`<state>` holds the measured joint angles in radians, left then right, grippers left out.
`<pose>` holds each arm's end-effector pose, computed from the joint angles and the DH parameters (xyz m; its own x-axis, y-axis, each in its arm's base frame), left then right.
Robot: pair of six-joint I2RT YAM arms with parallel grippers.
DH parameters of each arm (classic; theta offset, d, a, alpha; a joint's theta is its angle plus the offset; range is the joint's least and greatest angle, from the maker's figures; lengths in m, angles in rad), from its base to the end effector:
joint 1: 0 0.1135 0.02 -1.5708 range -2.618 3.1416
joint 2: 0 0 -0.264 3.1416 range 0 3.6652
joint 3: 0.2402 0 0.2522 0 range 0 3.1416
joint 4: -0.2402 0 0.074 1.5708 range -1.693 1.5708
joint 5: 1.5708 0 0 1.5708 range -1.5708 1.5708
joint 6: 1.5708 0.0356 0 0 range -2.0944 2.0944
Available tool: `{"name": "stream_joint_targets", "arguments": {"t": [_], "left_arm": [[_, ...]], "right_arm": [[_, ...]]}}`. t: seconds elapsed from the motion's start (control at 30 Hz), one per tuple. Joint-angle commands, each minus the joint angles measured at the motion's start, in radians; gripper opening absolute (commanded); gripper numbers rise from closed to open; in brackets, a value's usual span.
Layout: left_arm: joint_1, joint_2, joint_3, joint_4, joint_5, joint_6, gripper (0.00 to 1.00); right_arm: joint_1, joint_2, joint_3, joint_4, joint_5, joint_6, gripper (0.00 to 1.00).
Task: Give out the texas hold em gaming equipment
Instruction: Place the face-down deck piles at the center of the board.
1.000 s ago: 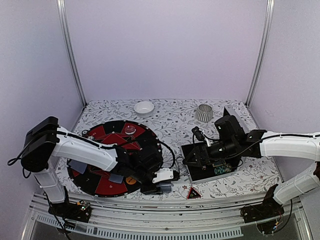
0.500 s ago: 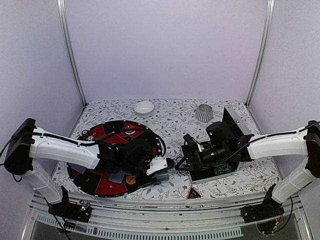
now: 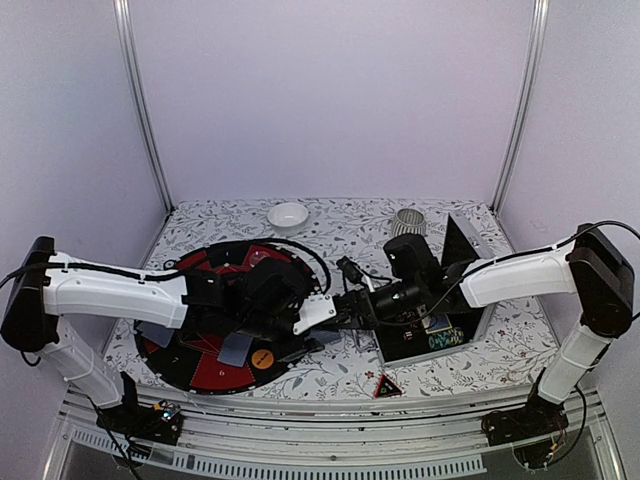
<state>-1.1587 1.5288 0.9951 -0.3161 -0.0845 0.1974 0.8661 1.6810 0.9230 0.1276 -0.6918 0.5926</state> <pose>0.1320 -0.2944 0.2221 -0.1203 0.7632 -0.6349 0.9324 0.3064 0.1916 0.2095 0.2814 0.1913 -0.8309 -0.3131 -0.4600 -0.5503 0.3390 0.7631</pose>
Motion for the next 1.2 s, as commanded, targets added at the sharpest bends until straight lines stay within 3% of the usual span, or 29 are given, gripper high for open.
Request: {"name": "stream_joint_targets", "arguments": {"t": [0.0, 0.53, 0.97, 1.17], "left_arm": [[-0.006, -0.042, 0.028, -0.016, -0.029, 0.000, 0.52], [-0.007, -0.109, -0.019, 0.015, -0.046, 0.014, 0.52], [-0.007, -0.076, -0.014, -0.007, -0.053, 0.012, 0.52], [-0.006, -0.061, -0.012, -0.015, -0.052, 0.010, 0.52]], "right_arm": [[0.008, 0.043, 0.025, 0.012, 0.010, -0.035, 0.85], [-0.009, -0.025, 0.044, -0.187, 0.158, -0.142, 0.76], [-0.010, -0.053, 0.070, -0.228, 0.124, -0.185, 0.63], [-0.009, -0.064, 0.078, -0.229, 0.082, -0.202, 0.63]]}}
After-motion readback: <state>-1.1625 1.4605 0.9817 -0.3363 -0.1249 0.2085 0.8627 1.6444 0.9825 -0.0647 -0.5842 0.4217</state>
